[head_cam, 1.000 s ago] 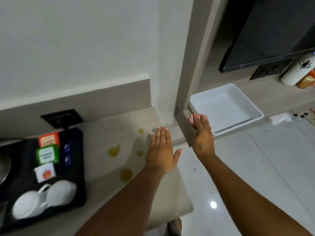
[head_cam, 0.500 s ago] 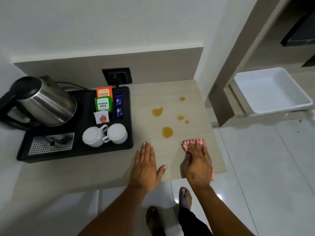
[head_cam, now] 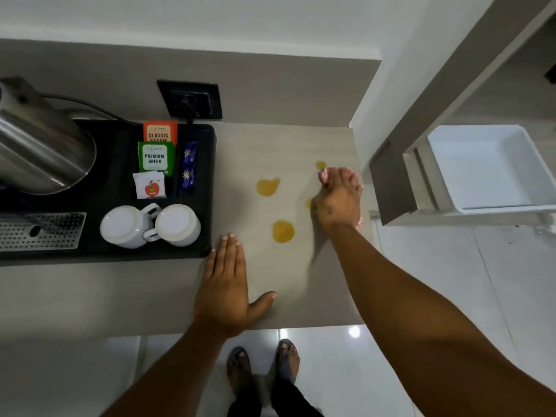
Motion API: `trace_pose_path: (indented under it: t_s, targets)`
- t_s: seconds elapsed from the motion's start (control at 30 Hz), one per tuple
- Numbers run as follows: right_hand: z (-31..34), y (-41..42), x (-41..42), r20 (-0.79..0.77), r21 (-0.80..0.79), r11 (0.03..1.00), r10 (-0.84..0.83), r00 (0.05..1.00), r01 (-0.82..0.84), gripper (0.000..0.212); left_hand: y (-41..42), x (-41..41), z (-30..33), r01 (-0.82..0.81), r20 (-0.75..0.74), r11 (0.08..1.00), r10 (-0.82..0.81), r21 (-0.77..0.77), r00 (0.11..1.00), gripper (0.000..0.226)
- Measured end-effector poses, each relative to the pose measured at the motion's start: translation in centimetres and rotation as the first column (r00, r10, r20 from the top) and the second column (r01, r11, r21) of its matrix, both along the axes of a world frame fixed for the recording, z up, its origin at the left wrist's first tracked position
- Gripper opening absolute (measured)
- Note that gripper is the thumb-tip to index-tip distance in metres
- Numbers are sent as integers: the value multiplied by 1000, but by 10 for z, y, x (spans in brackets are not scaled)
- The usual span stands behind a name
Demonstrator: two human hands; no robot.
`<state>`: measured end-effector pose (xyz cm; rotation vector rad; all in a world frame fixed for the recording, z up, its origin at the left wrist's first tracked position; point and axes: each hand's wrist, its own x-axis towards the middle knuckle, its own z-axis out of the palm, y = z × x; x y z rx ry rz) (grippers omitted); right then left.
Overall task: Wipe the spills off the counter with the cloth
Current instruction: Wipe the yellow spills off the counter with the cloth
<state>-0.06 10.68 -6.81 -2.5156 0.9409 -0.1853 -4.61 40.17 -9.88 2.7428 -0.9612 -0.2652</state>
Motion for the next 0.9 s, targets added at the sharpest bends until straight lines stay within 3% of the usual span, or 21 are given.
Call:
trace_pose_path:
  t_s: [0.17,0.33,0.43,0.6,0.73,0.9]
  targets:
    - [-11,-5,-16,-23,-37,979,198,980,-199,46,-1,-2,11,-6,-21,1000,7,6,1000,117]
    - [-8,-52,28,-28,-101,985,137,990,-139,34,-2,0,9,-3,-12,999,4,44,1000,119]
    - [-1,-51,76,-19,-27,992,126,992,-126,43,-4,0,10,-4,-7,1000,5,22,1000,118]
    - [-3,-10,51,-56,-62,872,482,874,-485,49,-3,-1,15,-5,-10,999,5,35,1000,120]
    - [1,-58,28,-52,-47,912,405,913,-408,51,-4,2,12,-6,-5,1000,6,12,1000,119]
    - [4,-36,98,-27,-56,887,458,889,-458,48,-5,0,16,-23,-62,1000,23,0,998,120]
